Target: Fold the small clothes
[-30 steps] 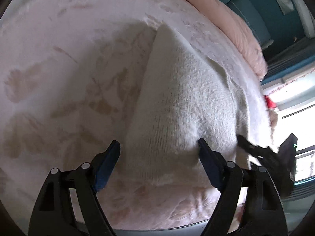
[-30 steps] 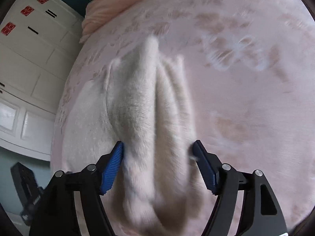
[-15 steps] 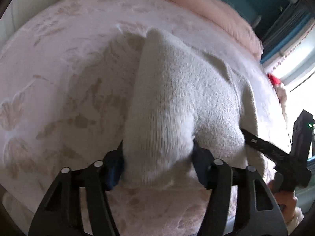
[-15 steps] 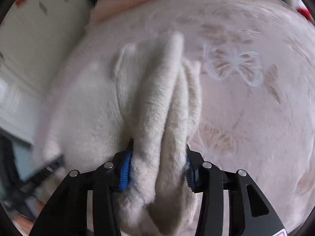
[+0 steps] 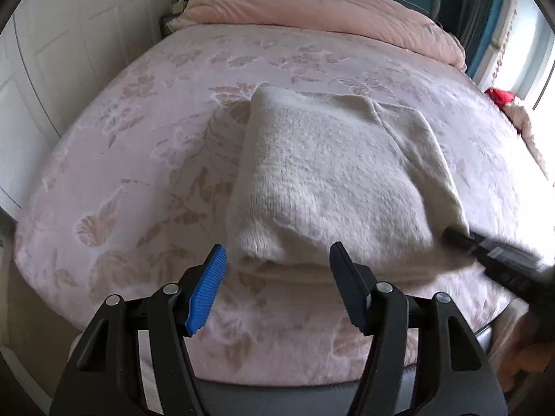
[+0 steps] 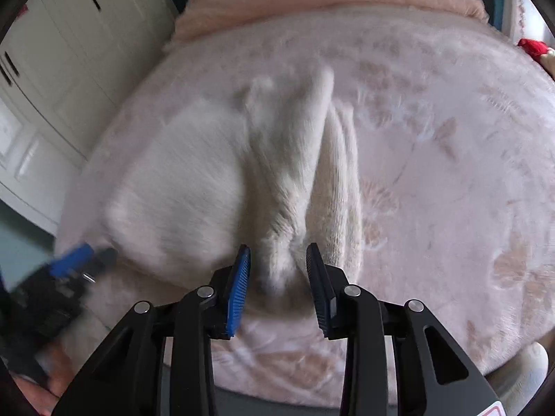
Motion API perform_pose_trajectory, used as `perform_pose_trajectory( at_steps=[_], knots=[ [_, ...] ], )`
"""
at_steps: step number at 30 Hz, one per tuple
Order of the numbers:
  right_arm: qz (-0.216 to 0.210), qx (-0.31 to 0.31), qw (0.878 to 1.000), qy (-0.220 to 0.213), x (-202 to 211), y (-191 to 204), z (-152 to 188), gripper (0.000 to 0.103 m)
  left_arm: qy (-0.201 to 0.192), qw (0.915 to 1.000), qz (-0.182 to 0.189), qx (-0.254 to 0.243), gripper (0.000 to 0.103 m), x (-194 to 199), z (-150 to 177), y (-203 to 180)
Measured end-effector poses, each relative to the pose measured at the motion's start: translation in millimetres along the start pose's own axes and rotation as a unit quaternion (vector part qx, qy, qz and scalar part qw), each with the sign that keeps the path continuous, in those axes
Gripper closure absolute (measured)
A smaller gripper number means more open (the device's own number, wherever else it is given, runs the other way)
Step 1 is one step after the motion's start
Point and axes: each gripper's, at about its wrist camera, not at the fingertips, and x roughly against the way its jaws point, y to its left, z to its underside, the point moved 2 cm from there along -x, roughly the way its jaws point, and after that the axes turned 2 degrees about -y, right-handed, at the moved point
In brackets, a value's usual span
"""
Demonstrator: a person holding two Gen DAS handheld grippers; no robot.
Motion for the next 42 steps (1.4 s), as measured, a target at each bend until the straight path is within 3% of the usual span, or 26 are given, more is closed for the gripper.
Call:
perform_pose_trajectory(
  at_steps=[3,5,7,9,17,26,42],
  knots=[
    [0.040,0.003,0.998,-0.045,33,8,5,0.047,-0.013,0.9997,-0.016,-0.013,0.035,15,3,-6],
    [0.059,-0.004,0.996,-0.062,46,8,14,0.034,-0.024,0.9994,-0.022,-0.014,0.025,25,3,-11],
    [0.082,-0.009,0.993,-0.081,53,6,24,0.028,-0.040,0.9985,-0.033,-0.019,0.015,37,4,-17],
    [0.105,-0.011,0.990,-0.094,56,7,34,0.022,-0.056,0.9969,-0.048,-0.028,0.013,47,6,-21],
    [0.138,-0.014,0.985,-0.099,72,10,57,0.017,-0.081,0.9946,-0.056,-0.033,0.013,70,24,-34],
    [0.131,-0.017,0.986,-0.099,78,18,66,0.017,-0.100,0.9922,-0.071,-0.024,0.013,87,38,-40],
    [0.146,-0.011,0.984,-0.105,78,27,69,0.017,-0.093,0.9924,-0.080,-0.009,0.013,87,38,-38]
  ],
)
